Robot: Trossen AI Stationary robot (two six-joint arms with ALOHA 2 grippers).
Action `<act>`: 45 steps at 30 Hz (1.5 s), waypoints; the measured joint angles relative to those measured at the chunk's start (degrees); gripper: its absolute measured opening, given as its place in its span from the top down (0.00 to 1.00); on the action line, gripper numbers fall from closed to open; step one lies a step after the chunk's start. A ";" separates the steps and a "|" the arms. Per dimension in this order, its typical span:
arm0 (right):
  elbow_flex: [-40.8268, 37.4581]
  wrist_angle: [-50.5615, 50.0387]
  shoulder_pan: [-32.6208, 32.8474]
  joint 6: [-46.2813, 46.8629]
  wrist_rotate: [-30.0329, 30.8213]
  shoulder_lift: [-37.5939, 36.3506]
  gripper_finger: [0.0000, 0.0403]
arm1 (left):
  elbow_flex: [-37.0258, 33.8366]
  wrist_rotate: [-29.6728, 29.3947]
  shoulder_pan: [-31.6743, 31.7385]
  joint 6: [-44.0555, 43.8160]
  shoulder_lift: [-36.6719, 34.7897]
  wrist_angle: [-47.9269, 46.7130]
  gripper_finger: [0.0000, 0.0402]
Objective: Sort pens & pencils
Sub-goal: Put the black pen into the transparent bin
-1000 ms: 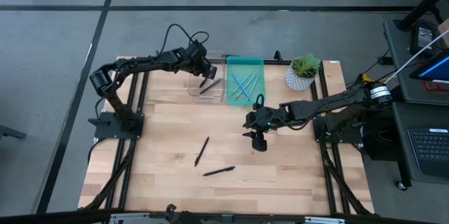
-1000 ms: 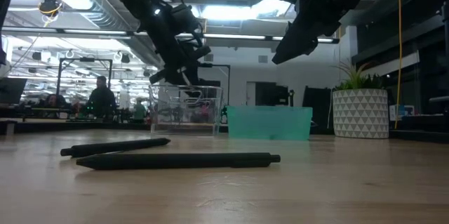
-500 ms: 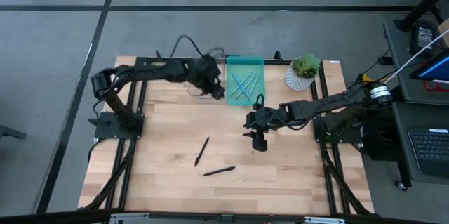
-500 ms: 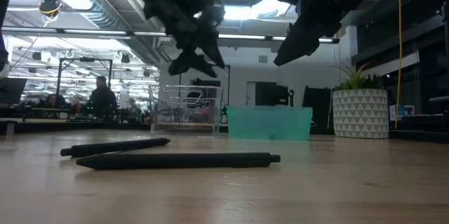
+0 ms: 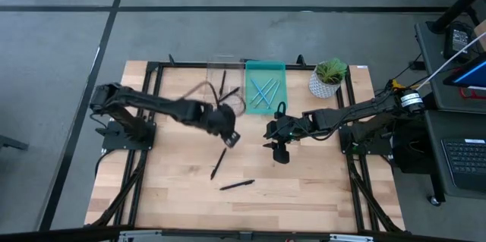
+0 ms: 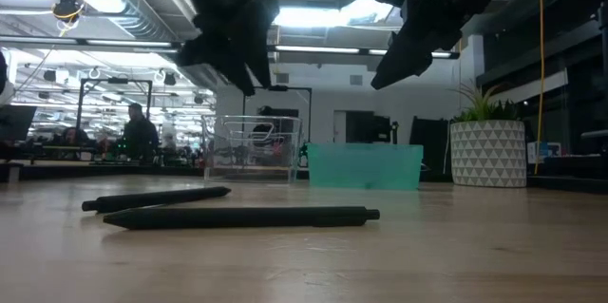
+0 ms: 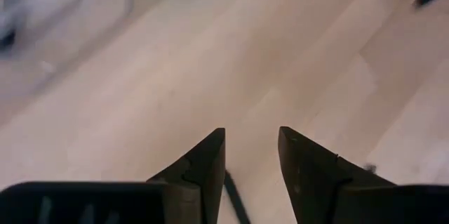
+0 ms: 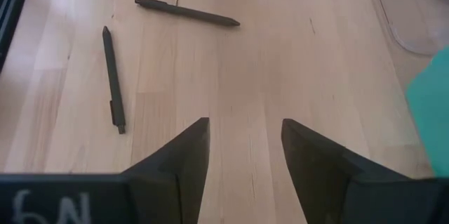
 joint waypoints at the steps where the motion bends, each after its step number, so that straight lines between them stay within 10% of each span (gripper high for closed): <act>1: 0.00 0.00 0.00 0.00 0.01 0.00 0.55 | -0.06 -1.70 -1.67 -1.85 0.72 -0.24 0.69; 15: 0.00 0.24 -0.02 -0.13 0.02 0.00 0.55 | -0.06 -7.32 -14.87 -18.05 9.51 -0.59 0.69; 45: 0.00 1.79 -0.02 -0.13 0.02 -0.07 0.55 | -0.04 -5.23 -16.26 -25.66 17.09 -3.02 0.69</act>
